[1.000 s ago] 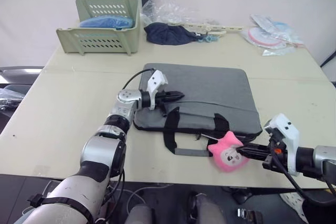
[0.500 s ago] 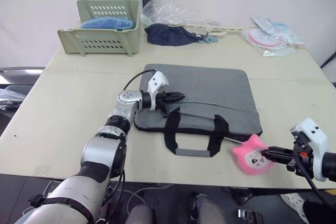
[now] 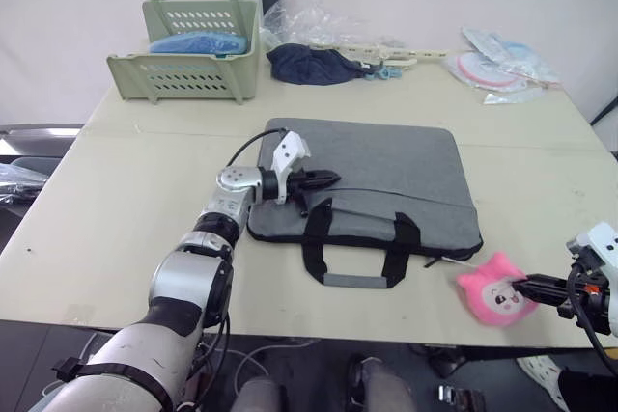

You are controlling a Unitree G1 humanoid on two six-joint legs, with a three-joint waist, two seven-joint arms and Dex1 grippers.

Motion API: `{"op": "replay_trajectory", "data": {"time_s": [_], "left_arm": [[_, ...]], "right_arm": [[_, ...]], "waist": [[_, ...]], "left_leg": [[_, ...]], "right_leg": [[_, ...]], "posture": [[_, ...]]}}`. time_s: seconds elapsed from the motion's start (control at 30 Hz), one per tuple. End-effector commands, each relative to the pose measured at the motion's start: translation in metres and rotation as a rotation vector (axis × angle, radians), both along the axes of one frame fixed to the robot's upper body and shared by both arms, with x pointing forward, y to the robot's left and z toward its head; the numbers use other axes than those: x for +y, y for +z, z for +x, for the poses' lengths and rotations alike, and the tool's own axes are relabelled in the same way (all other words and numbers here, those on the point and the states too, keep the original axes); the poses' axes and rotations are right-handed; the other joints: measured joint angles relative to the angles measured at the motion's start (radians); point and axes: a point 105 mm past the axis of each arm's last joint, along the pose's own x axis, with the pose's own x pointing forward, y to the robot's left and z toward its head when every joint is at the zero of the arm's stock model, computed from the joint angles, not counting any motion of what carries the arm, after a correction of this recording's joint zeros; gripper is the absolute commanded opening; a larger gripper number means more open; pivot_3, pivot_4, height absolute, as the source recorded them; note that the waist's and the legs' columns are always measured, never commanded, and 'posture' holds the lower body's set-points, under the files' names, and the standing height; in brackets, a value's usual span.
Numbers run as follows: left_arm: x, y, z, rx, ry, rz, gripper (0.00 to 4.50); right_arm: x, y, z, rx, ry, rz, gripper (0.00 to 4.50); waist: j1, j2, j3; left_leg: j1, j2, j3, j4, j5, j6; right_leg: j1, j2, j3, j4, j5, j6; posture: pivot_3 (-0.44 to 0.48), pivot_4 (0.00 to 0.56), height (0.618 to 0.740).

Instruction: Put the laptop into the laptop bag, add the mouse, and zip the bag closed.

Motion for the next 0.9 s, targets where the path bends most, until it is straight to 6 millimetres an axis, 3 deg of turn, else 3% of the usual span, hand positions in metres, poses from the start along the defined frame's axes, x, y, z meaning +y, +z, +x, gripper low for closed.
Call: {"op": "replay_trajectory", "data": {"time_s": [0.03,0.4,0.9], "left_arm": [[0.007,-0.059,-0.021,0.19,-0.019,0.123,0.0],[0.006,-0.061,-0.022,0.191,-0.026,0.128,0.0],[0.009,-0.062,-0.022,0.192,-0.019,0.128,0.0]], "right_arm": [[-0.024,0.007,0.003,-0.042,-0.071,-0.058,0.01],[-0.043,0.006,0.01,-0.065,-0.126,-0.106,0.01],[-0.053,-0.002,0.043,-0.129,-0.164,-0.223,0.01]], "waist": [[0.0,0.001,0.0],[0.0,0.002,-0.001],[-0.002,0.006,-0.004]], "left_leg": [[0.0,0.0,0.0,0.0,0.0,0.0],[0.0,0.0,0.0,0.0,0.0,0.0],[0.0,0.0,0.0,0.0,0.0,0.0]], "right_leg": [[0.0,0.0,0.0,0.0,0.0,0.0],[0.0,0.0,0.0,-0.001,0.0,0.0],[0.001,0.0,-0.001,-0.001,0.001,0.001]], "posture": [[0.0,0.15,0.74],[0.0,0.15,0.74],[0.0,0.15,0.74]]}}
